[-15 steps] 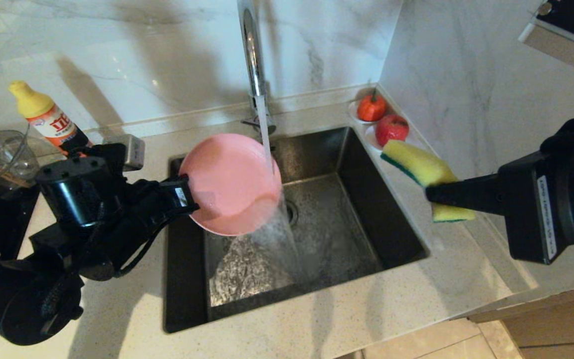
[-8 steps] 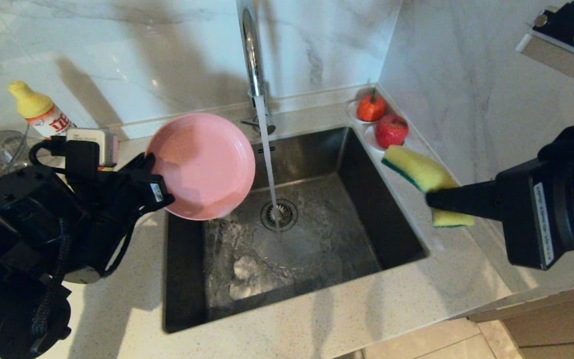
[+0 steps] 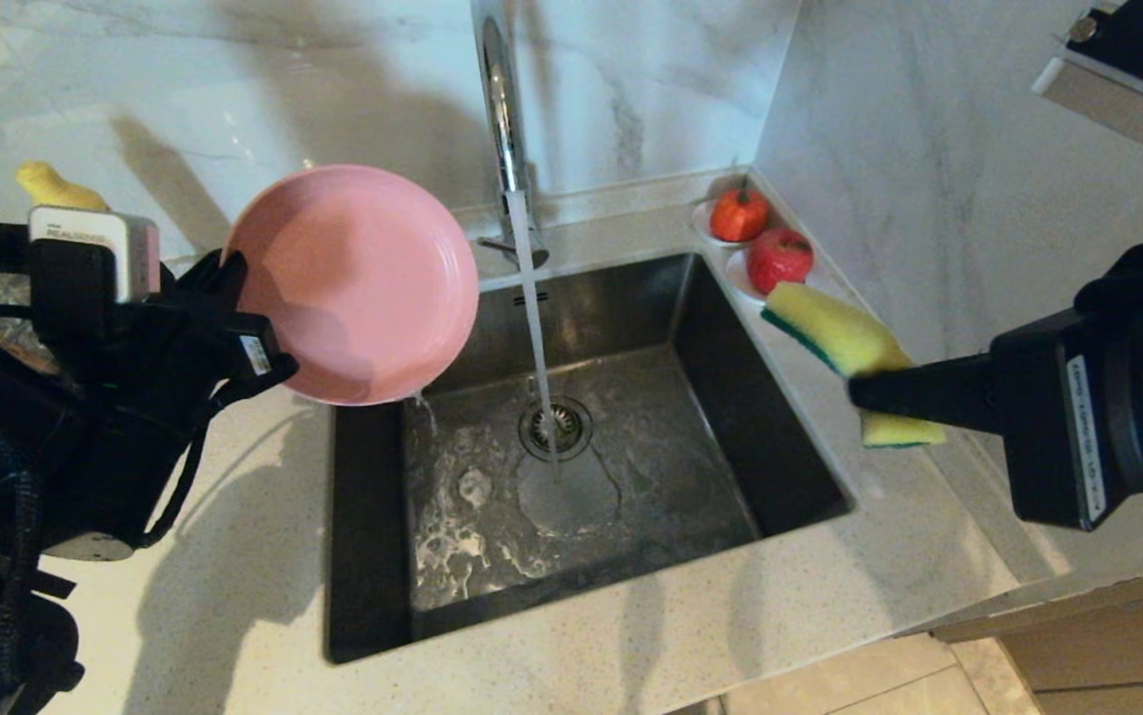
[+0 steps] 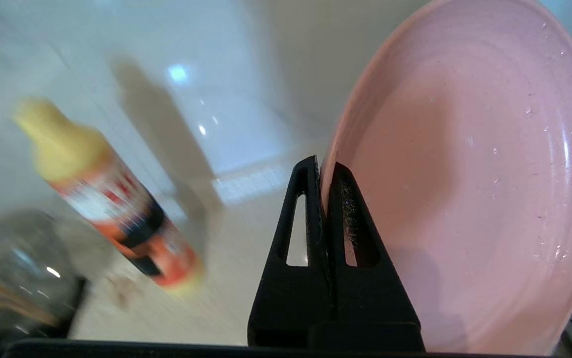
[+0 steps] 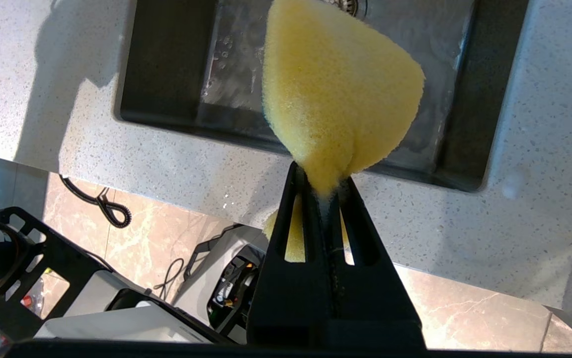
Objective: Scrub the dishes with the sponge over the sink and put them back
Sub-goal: Rinse the plate, then place the plate on the table
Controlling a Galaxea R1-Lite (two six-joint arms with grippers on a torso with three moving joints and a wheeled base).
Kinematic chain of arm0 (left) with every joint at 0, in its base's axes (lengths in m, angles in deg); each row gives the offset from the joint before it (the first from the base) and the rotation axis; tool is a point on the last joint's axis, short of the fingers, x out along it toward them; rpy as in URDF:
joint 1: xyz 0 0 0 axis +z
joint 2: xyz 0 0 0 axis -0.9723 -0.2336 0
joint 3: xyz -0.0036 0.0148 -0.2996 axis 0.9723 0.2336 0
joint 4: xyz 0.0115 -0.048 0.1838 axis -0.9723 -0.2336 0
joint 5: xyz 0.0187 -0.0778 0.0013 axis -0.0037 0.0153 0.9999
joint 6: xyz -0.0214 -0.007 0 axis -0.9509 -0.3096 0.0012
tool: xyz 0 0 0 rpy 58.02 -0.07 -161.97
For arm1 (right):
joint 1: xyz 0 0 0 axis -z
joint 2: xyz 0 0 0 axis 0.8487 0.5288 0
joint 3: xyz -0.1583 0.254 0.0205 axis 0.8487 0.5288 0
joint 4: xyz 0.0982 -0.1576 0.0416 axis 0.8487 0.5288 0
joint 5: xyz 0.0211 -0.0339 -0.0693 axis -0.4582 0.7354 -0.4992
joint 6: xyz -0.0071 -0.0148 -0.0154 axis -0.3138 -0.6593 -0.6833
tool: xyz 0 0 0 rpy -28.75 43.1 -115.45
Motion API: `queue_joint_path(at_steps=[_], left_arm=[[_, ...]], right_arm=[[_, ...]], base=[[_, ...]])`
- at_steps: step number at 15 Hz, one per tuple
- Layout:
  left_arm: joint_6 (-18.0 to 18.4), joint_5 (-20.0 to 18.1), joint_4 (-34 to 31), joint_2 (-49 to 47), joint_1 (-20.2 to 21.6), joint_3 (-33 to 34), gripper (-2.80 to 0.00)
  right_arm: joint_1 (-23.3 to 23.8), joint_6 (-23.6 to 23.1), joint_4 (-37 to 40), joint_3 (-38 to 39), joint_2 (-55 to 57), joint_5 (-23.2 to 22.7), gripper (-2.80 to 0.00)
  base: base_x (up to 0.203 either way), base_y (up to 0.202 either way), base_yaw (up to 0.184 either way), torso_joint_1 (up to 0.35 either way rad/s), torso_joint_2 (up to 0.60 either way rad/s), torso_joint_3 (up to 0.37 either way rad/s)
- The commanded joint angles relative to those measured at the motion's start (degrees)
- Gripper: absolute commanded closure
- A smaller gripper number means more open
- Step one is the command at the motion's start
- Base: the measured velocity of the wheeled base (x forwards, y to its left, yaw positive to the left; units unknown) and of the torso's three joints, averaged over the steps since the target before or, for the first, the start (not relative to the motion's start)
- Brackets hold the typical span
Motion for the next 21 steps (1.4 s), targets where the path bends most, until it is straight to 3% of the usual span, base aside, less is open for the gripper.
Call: queue_joint_path(at_steps=[1, 8, 12, 14, 17, 21], left_arm=[[2.8, -0.9, 0.5, 4.8, -0.2, 0.0, 0.00], [5.8, -7.0, 0.5, 10.7, -0.2, 0.4, 0.00], [6.1, -6.7, -0.1, 11.6, -0.1, 0.8, 0.00], [5.3, -5.0, -7.3, 13.7, -0.1, 0.7, 0.00], [-3.0, -2.0, -33.9, 20.1, -0.1, -4.1, 0.00], [-19.5, -0.7, -80.9, 28.9, -0.1, -20.6, 0.00]], right_arm=[[0.1, 0.1, 0.1, 0.1, 0.7, 0.2, 0.00], [0.3, 0.1, 0.1, -0.2, 1.5, -0.5, 0.00], [0.7, 0.1, 0.1, -0.1, 1.5, -0.5, 0.00], [0.7, -0.1, 0.2, 0.5, 1.3, -0.5, 0.00], [0.7, -0.4, 0.3, 1.8, 1.0, -0.5, 0.00], [0.3, -0.8, 0.3, 5.1, 0.9, 0.1, 0.00]], base=[[0.000, 0.000, 0.000, 0.000, 0.00, 0.000], [0.000, 0.000, 0.000, 0.000, 0.00, 0.000], [0.000, 0.000, 0.000, 0.000, 0.00, 0.000], [0.000, 0.000, 0.000, 0.000, 0.00, 0.000], [0.000, 0.000, 0.000, 0.000, 0.00, 0.000], [0.000, 0.000, 0.000, 0.000, 0.00, 0.000]])
